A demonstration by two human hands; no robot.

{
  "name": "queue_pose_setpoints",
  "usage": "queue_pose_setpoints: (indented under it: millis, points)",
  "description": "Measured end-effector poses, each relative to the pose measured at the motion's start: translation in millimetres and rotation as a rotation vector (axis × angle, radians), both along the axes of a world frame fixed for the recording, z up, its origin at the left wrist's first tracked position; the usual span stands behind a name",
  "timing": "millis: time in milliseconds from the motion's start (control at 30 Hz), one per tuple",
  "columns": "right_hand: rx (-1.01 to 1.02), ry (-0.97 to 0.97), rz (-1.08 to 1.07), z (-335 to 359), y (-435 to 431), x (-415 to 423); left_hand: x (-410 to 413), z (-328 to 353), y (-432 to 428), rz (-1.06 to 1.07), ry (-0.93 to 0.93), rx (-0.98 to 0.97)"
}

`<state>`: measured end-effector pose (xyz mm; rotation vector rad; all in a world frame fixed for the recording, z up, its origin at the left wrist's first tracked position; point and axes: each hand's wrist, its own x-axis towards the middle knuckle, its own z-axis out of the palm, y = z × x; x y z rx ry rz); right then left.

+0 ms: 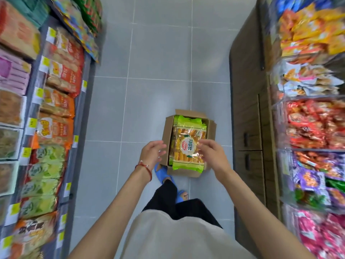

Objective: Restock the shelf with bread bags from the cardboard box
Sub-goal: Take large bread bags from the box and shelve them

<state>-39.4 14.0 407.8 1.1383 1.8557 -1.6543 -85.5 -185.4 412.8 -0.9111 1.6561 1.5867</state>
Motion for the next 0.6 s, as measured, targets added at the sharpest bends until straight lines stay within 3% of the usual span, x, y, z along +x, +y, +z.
queue_pose_setpoints:
  millis: [300, 467, 600]
  points:
    - [0.055, -0.051, 0.294, -30, 62, -48, -28, -38, 42, 0.105, -0.055, -0.084]
    - [0.028, -0.107, 0.450, -67, 107, -90, -24, -71, 72, 0.313, -0.142, -0.155]
    - [0.073, -0.143, 0.720, -104, 142, -118, -11, -100, 109, 0.526, -0.242, -0.177]
